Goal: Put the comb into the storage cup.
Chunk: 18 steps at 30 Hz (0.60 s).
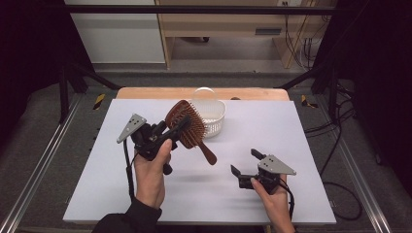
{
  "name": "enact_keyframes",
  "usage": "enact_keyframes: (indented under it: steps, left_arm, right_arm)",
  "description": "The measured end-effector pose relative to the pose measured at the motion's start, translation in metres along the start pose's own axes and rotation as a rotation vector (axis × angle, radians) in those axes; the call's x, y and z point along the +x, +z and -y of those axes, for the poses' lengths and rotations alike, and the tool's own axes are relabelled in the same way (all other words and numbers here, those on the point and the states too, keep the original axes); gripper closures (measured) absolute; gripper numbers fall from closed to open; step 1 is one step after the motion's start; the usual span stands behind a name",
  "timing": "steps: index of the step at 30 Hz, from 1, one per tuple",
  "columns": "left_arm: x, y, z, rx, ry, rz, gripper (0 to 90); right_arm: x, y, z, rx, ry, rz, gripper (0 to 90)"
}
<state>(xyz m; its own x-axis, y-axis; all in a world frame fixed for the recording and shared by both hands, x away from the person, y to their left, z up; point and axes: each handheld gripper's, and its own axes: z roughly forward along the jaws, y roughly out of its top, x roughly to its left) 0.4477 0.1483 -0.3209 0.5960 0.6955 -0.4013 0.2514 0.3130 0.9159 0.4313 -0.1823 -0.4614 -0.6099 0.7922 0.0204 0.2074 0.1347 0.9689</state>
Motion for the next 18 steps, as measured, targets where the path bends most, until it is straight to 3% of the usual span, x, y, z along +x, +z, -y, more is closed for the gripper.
enact_keyframes:
  steps: [7, 13, 18]
  left_arm:
    - [-0.001, -0.005, -0.008, -0.047, 0.003, -0.040, 51.6]
    - [-0.002, -0.005, -0.010, -0.033, 0.012, -0.035, 51.6]
    - [-0.003, -0.002, -0.022, -0.047, 0.041, -0.048, 51.6]
  right_arm:
    - [0.000, 0.000, 0.000, -0.002, -0.006, -0.001, 5.5]
    - [-0.002, 0.000, 0.000, 0.003, -0.007, 0.015, 5.4]
    - [-0.001, 0.001, 0.001, 0.001, -0.007, 0.010, 5.3]
